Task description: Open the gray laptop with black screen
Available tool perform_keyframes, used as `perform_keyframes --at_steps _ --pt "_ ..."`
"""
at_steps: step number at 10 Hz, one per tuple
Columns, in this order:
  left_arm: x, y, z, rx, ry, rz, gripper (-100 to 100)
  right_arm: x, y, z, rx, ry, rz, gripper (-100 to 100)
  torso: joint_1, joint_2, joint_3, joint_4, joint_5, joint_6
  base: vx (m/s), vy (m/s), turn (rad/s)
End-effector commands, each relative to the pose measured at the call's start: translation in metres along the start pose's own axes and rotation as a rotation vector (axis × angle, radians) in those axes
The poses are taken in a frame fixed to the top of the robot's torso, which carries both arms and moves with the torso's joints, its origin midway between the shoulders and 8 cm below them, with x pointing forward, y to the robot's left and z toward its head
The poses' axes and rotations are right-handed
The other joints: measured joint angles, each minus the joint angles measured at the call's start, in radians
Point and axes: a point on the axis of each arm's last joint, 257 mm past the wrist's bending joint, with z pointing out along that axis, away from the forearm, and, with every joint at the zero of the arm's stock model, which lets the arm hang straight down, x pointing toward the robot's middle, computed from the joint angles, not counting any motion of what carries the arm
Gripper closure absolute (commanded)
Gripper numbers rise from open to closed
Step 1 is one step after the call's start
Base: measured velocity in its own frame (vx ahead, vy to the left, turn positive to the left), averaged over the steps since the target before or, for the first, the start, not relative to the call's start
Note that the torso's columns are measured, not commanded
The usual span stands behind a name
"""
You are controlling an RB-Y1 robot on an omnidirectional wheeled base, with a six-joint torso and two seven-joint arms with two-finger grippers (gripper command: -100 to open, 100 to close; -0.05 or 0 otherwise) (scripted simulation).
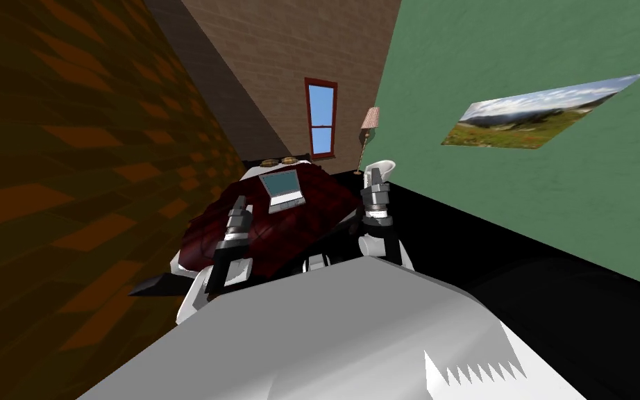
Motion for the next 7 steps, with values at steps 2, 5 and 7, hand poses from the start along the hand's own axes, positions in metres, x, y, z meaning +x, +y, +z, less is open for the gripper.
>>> perform_keyframes --at_steps 2,5,7 --pt "-0.011 0.027 0.019 -0.050 0.017 0.062 -100 0.000 0.000 0.000 0.000 0.000 0.000 0 0.000 0.001 0.000 0.000 0.000 0.001 -0.057 0.023 -0.247" --pt "-0.031 0.053 0.036 -0.107 0.015 0.123 -100 0.000 0.000 0.000 0.000 0.000 0.000 0 0.000 0.002 0.001 0.000 0.000 0.001 -0.058 0.020 -0.223" --pt "-0.060 0.075 0.053 -0.160 -0.008 0.183 -100 0.000 0.000 0.000 0.000 0.000 0.000 0 0.001 0.001 0.000 0.000 0.000 0.001 -0.060 0.032 -0.251"
